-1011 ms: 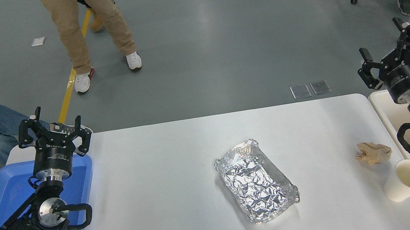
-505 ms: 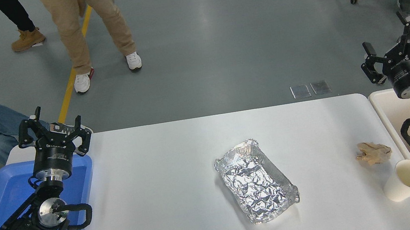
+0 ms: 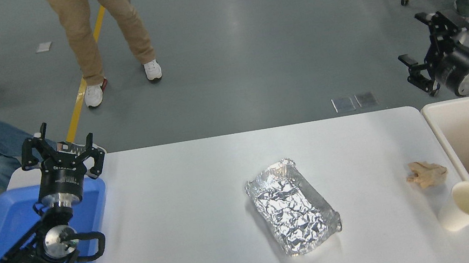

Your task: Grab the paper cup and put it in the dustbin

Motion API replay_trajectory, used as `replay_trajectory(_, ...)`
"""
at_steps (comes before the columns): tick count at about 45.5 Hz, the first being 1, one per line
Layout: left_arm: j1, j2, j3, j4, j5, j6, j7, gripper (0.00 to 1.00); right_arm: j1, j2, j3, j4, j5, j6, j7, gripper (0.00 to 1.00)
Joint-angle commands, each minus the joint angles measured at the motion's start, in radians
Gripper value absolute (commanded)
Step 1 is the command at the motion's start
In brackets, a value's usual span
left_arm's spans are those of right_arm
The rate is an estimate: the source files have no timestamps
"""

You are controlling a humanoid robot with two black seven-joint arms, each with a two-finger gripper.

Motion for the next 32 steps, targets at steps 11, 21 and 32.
replay_trajectory(11,0.0,0.0,0.0,0.0,0.0,0.0,0.0,0.99,0.62,0.205,-1.147,0.013,0.014,0.103,-0.02,1.0)
replay_trajectory(21,0.0,0.0,0.0,0.0,0.0,0.0,0.0,0.99,0.7,0.237,-1.213,0.051,0.016,0.155,-0.017,1.0)
replay_trajectory(32,0.0,0.0,0.0,0.0,0.0,0.0,0.0,0.99,0.7,0.242,-1.224,0.071,0.017,0.16,-0.019,1.0)
